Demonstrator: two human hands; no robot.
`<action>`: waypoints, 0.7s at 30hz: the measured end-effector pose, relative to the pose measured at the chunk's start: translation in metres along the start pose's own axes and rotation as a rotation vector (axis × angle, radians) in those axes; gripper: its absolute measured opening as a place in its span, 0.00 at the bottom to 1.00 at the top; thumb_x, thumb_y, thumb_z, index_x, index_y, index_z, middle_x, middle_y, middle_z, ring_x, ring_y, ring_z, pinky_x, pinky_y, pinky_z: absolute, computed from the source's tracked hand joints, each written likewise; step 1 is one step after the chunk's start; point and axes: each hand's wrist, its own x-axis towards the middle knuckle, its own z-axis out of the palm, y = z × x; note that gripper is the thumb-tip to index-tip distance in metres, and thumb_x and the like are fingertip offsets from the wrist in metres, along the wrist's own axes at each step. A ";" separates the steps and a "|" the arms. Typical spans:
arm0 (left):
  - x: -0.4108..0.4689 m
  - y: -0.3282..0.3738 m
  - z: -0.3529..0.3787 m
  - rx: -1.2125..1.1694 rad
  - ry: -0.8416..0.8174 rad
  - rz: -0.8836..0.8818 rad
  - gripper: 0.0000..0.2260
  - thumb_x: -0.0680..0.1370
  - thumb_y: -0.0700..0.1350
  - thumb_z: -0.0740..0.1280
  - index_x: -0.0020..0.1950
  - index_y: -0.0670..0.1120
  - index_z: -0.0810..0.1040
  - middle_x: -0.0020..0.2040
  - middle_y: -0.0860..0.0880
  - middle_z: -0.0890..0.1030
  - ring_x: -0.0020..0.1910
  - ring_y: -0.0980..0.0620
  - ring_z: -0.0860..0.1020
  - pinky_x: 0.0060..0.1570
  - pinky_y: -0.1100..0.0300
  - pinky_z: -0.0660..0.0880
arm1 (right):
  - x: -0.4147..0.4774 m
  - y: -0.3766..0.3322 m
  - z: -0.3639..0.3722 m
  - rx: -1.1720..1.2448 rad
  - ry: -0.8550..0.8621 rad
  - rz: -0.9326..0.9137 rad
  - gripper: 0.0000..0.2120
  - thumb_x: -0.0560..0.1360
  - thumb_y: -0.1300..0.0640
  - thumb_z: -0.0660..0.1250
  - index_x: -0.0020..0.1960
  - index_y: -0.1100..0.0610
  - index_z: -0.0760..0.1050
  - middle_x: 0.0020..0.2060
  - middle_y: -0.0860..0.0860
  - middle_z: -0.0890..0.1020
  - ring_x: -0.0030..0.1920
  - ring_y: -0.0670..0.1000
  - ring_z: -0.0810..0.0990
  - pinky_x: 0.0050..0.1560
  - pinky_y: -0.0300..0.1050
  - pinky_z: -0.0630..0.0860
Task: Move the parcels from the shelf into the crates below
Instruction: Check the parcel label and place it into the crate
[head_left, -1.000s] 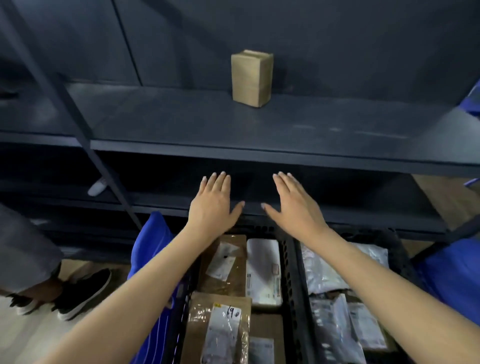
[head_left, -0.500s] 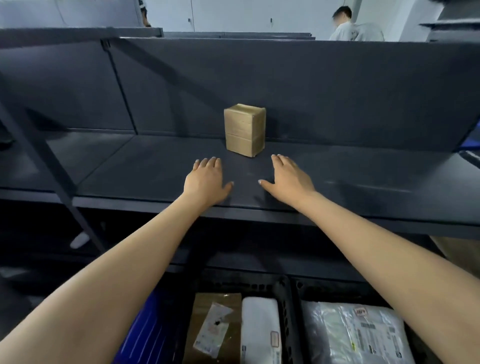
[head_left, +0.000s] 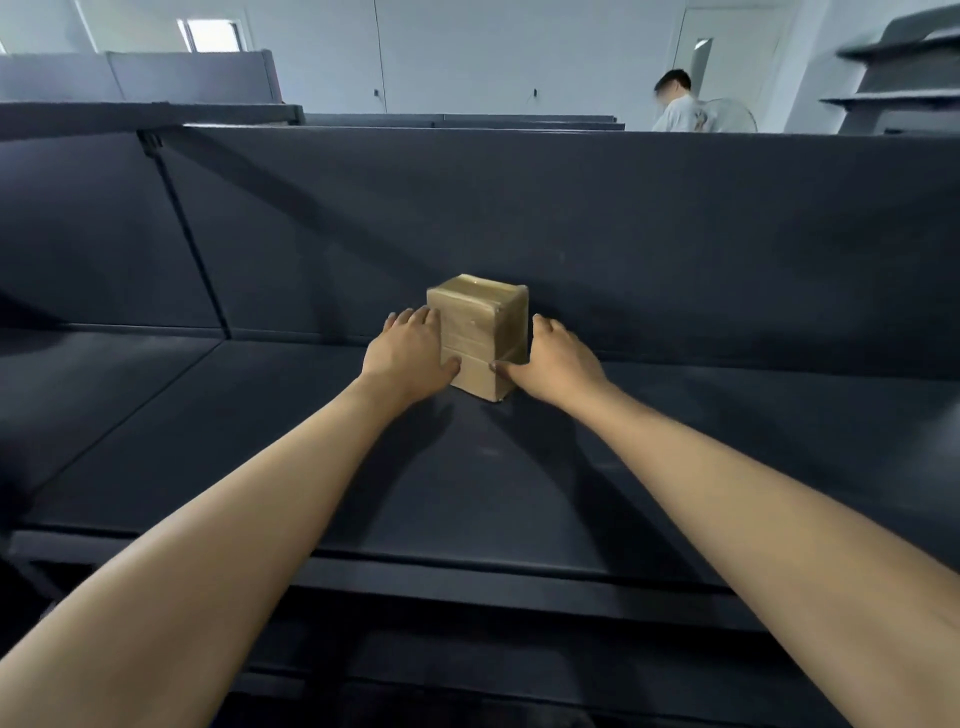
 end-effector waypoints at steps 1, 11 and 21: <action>0.009 -0.001 0.002 -0.028 -0.002 -0.013 0.27 0.77 0.50 0.64 0.71 0.38 0.64 0.71 0.42 0.68 0.72 0.43 0.63 0.72 0.52 0.57 | 0.008 0.000 0.001 0.017 -0.004 0.014 0.39 0.69 0.37 0.70 0.69 0.59 0.63 0.66 0.56 0.71 0.66 0.58 0.71 0.59 0.53 0.72; 0.066 -0.020 0.016 -0.186 -0.035 -0.171 0.35 0.74 0.43 0.66 0.76 0.39 0.53 0.71 0.38 0.66 0.72 0.40 0.63 0.67 0.47 0.67 | 0.055 -0.005 0.011 0.139 -0.047 0.032 0.51 0.65 0.37 0.74 0.75 0.59 0.52 0.70 0.55 0.68 0.68 0.57 0.69 0.62 0.54 0.72; 0.071 -0.021 0.019 -0.305 0.024 -0.118 0.17 0.72 0.41 0.66 0.60 0.40 0.72 0.56 0.40 0.78 0.54 0.40 0.76 0.43 0.55 0.70 | 0.064 -0.005 0.025 0.228 -0.002 0.051 0.47 0.72 0.47 0.72 0.77 0.60 0.45 0.65 0.58 0.74 0.63 0.59 0.75 0.55 0.50 0.73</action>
